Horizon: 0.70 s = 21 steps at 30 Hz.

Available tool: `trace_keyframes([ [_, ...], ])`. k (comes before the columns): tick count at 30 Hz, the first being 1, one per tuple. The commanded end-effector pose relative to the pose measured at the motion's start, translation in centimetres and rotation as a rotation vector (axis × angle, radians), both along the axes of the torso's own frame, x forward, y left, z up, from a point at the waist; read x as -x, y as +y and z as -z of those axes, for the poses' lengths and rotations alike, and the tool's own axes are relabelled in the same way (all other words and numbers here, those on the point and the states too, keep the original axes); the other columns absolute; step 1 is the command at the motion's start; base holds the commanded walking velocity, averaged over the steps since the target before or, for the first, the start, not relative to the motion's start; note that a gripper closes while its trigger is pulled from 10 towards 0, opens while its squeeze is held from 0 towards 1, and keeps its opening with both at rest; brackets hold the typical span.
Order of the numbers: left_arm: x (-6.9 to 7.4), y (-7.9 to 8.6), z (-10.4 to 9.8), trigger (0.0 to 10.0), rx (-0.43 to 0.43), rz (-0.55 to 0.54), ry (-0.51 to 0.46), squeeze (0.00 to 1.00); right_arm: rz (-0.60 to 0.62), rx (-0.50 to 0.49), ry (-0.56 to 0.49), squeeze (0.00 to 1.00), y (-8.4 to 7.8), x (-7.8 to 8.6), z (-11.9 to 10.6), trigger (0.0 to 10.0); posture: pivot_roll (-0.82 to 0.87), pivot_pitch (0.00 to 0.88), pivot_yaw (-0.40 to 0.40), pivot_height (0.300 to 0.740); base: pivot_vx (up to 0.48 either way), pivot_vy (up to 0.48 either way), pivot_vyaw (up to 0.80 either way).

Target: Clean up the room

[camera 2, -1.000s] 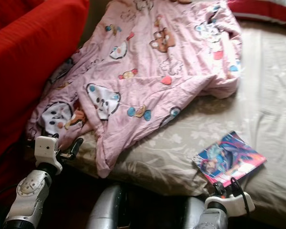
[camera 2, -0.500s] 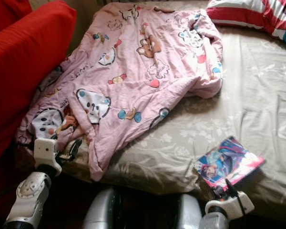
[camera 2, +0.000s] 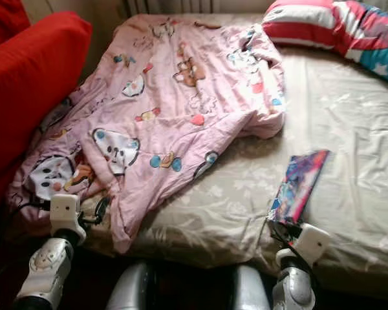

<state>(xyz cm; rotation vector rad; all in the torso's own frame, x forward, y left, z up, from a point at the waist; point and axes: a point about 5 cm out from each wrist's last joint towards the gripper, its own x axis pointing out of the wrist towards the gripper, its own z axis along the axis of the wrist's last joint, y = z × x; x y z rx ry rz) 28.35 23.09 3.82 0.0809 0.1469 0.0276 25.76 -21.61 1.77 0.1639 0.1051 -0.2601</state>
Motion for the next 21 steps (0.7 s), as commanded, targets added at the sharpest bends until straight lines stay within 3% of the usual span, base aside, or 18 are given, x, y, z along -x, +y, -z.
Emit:
trace_keyframes([
  [1,0.9,0.8,1.5,10.0,-0.012,-0.038,0.071,0.0,-0.09,0.056,-0.041,0.0,1.1,-1.6,-1.7,10.0,-0.01,0.059,0.044,0.618,0.0,0.0,0.0],
  [9,3.3,1.3,4.8,10.0,0.004,-0.089,0.247,0.0,-0.175,0.054,-0.055,0.0,2.5,-3.0,-2.8,10.0,-0.02,0.037,0.046,0.618,0.0,0.0,0.0],
  [21,6.1,1.0,7.8,10.0,0.048,-0.153,0.412,0.0,-0.201,0.072,-0.037,0.0,3.3,-3.5,-3.1,10.0,-0.02,0.007,0.032,0.688,0.0,0.0,0.0],
])
